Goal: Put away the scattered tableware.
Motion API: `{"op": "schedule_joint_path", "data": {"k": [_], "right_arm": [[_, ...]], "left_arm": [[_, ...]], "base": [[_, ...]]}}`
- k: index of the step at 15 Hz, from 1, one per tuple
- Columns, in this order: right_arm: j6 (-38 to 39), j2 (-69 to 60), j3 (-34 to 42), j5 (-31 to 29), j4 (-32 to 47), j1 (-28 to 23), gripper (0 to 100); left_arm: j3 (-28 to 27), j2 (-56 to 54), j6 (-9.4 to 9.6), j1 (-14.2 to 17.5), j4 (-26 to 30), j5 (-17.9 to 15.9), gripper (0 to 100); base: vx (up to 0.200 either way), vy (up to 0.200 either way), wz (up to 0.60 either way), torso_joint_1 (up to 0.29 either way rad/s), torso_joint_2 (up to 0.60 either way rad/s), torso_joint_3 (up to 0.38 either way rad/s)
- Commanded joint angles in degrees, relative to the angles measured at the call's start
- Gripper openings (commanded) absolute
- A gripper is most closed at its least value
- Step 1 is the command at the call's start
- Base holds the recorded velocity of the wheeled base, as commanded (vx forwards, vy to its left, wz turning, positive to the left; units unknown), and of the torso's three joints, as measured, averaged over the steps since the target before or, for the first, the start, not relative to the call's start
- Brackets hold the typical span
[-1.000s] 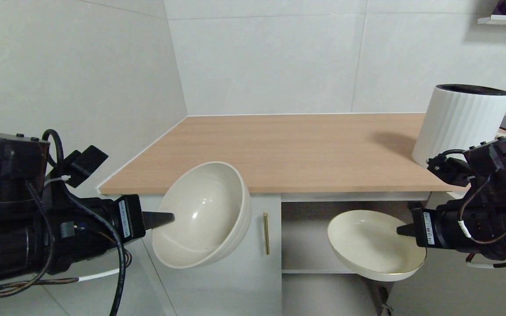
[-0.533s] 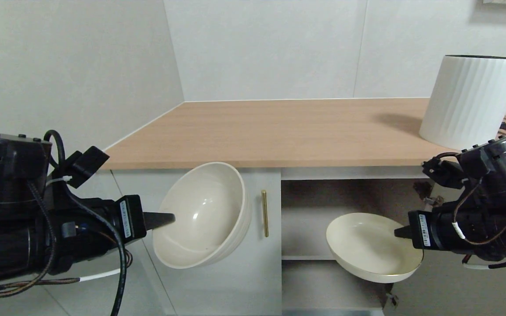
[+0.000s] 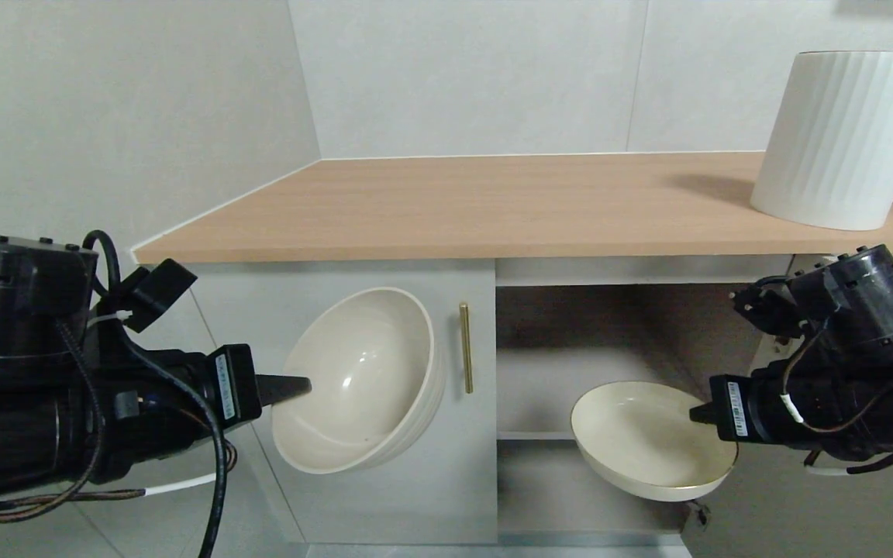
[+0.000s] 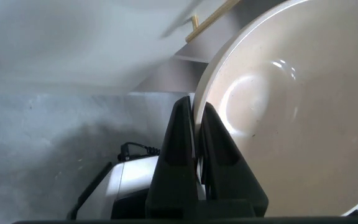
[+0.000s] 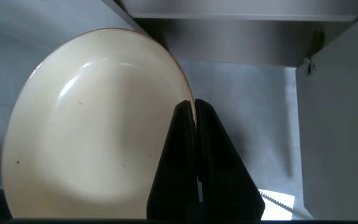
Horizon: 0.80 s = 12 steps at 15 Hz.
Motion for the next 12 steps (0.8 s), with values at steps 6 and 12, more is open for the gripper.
{"op": "schedule_joint_path", "data": {"k": [6,12], "right_arm": [[-2.18,19.13,-3.75,-0.10,-18.64,-0.32,0],[-0.43,43.74,-13.33,-5.11,-31.56,-3.31,0]], "left_arm": [[-5.05,6.64,1.90,-0.02,-2.70,0.16,0],[-4.78,10.15,1.82,-2.57,-2.44,0.69,0]], "base": [[0.000,0.000,0.00,0.000,0.00,0.000],[0.000,0.000,0.00,0.000,0.00,0.000]]}}
